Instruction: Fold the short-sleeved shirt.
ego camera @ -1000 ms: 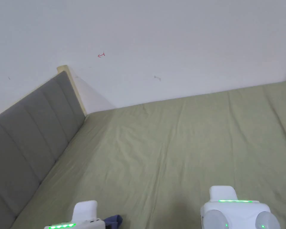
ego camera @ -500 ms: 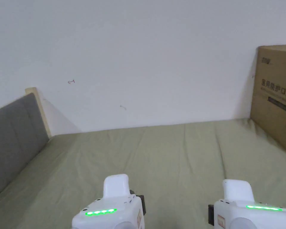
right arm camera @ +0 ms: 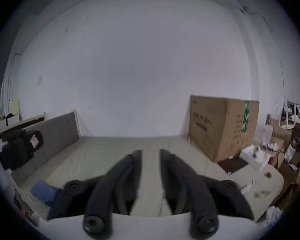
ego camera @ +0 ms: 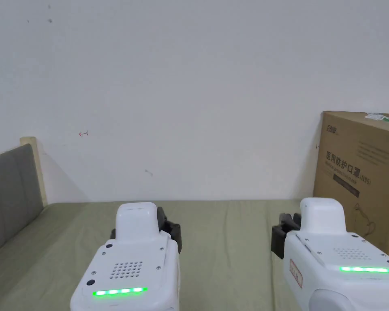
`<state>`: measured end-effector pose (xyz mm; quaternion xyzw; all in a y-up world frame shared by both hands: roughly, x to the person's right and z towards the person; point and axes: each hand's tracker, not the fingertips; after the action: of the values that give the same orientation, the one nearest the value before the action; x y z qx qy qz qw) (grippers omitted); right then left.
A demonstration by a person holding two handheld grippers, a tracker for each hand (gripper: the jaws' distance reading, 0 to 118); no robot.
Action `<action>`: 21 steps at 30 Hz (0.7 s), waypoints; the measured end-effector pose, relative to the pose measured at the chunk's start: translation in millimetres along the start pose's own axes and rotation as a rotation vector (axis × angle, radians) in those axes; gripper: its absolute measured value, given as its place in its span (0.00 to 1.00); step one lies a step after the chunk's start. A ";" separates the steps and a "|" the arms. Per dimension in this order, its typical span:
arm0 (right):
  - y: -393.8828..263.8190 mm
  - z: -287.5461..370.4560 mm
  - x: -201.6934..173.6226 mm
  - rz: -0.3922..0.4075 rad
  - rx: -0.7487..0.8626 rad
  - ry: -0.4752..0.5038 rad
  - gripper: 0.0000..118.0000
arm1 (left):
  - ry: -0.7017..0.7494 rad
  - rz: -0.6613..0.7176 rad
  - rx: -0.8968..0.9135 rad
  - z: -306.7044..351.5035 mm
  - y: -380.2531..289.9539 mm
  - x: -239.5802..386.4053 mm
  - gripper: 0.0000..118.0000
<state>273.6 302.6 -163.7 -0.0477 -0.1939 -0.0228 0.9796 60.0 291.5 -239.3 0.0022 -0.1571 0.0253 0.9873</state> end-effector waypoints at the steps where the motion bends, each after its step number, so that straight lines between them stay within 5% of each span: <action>1: 4.2 2.4 -0.3 -0.002 0.023 -0.004 0.44 | 0.001 -0.004 0.006 0.7 3.7 -0.8 0.47; 3: 12.5 4.0 -1.1 -0.012 0.043 -0.007 0.82 | -0.011 -0.006 0.000 -1.7 12.9 -4.0 0.85; 4: 15.1 5.2 -1.4 -0.018 0.055 -0.007 0.98 | -0.013 0.006 0.002 0.3 16.1 -6.0 0.91; 21: 23.8 16.5 -9.6 0.014 0.060 -0.033 1.00 | 0.037 -0.087 0.024 0.9 34.0 -30.6 0.91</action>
<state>260.1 328.2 -154.2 -0.0201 -0.2104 -0.0096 0.9774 28.9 323.9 -248.1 0.0203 -0.1381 -0.0160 0.9901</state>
